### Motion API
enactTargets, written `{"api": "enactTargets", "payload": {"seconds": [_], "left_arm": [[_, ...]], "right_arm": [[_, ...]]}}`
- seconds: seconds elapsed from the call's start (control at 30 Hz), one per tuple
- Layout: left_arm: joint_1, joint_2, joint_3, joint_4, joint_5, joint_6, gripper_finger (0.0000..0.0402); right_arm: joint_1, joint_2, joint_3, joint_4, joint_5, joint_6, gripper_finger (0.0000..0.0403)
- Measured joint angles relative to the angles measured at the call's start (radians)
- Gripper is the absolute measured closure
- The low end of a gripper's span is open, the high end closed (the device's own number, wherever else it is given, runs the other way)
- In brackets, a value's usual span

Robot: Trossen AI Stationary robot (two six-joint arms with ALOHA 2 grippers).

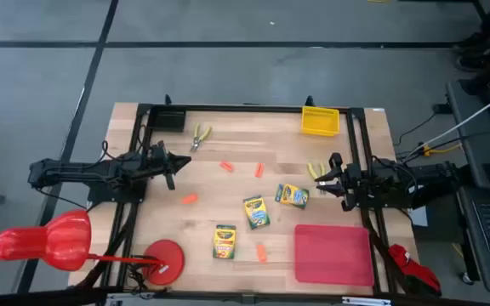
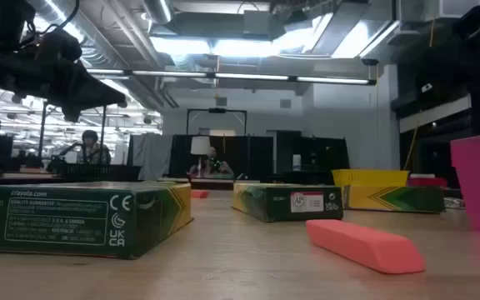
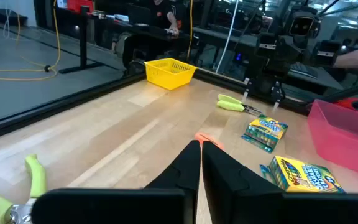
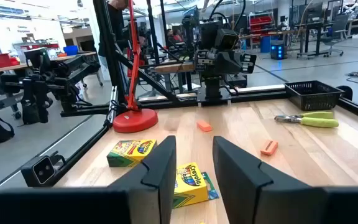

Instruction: Pick & Place School Supplies

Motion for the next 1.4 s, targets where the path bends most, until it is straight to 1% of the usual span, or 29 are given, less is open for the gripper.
{"api": "enactTargets", "payload": {"seconds": [1.1,1.23,1.3,1.4], "left_arm": [[0.000,0.000,0.000,0.000,0.000,0.000,0.0390],[0.000,0.000,0.000,0.000,0.000,0.000,0.0391],[0.000,0.000,0.000,0.000,0.000,0.000,0.0389],[0.000,0.000,0.000,0.000,0.000,0.000,0.0389]], "right_arm": [[0.000,0.000,0.000,0.003,0.001,-0.003,0.0295],[0.000,0.000,0.000,0.026,0.031,-0.017,0.0295],[0.000,0.001,0.000,0.065,0.031,0.044,0.0295],[0.000,0.000,0.000,0.205,0.035,0.241,0.0295]]}}
